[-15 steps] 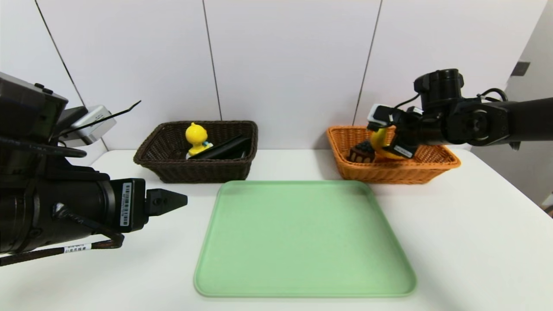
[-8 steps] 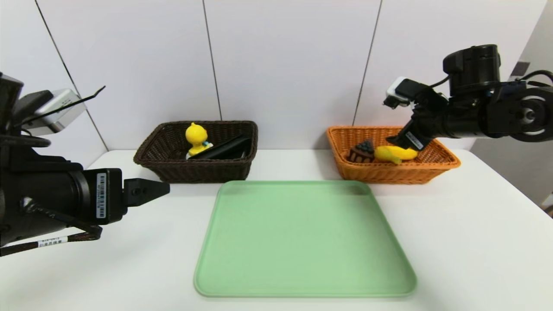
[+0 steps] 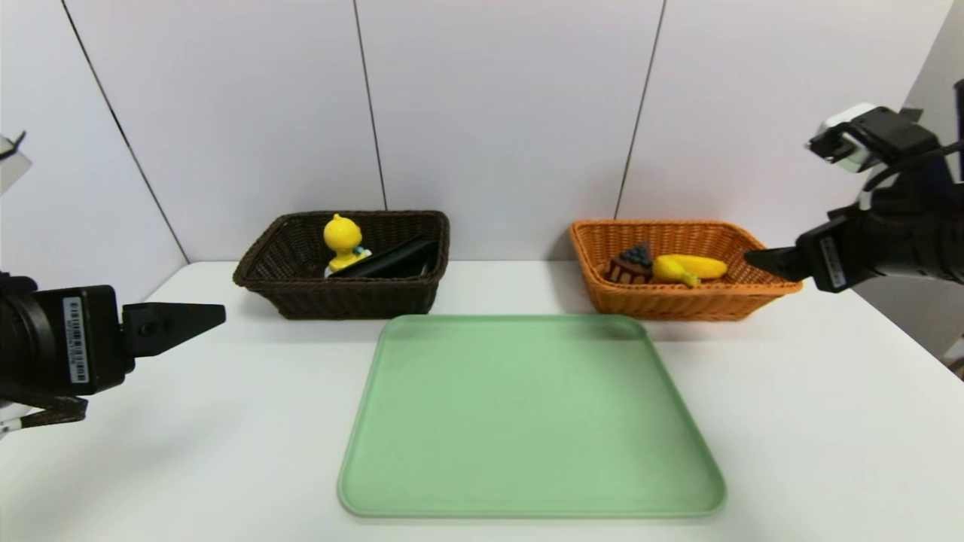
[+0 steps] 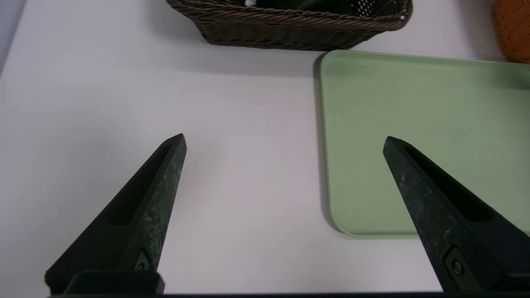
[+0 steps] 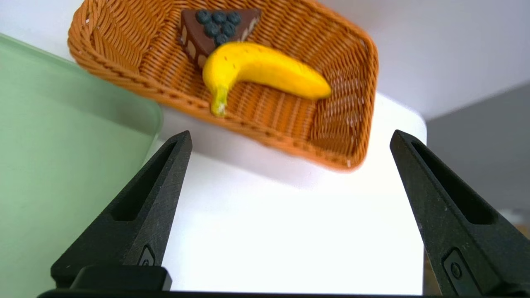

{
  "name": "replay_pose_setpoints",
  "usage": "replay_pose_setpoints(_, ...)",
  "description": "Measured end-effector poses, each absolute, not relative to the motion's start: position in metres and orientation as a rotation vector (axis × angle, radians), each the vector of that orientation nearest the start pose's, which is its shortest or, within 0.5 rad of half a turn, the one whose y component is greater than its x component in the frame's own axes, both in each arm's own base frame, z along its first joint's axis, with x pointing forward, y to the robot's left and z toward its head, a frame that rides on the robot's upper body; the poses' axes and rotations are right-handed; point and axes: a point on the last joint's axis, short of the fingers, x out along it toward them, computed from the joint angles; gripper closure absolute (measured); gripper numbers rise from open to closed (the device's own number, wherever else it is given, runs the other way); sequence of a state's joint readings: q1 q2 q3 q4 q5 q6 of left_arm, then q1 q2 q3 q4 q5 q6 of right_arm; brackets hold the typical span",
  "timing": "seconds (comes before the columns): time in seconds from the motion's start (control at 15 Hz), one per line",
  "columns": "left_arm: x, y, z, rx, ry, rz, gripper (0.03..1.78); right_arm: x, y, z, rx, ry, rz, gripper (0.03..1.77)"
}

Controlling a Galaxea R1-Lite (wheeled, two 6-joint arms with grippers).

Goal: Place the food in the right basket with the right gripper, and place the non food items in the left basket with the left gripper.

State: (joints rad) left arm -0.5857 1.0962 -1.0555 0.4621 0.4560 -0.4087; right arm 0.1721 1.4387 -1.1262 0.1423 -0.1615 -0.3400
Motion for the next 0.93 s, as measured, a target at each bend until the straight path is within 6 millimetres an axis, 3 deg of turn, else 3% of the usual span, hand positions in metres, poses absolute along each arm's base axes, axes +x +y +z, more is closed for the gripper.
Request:
replay_pose_setpoints(0.27, 0.095, -0.043, 0.272, -0.119, 0.448, 0.055, 0.12, 0.170, 0.024, 0.285, -0.272, 0.483, 0.046, 0.12)
replay_pose_setpoints(0.67, 0.050, -0.009, 0.228, -0.089, 0.443, 0.180, 0.12, 0.083, 0.009, 0.275, -0.222, 0.444, 0.022, 0.11)
replay_pose_setpoints(0.93, 0.020, 0.006, 0.203, -0.050, 0.402, 0.312, 0.12, 0.039, -0.001, 0.264, -0.201, 0.422, -0.063, 0.11)
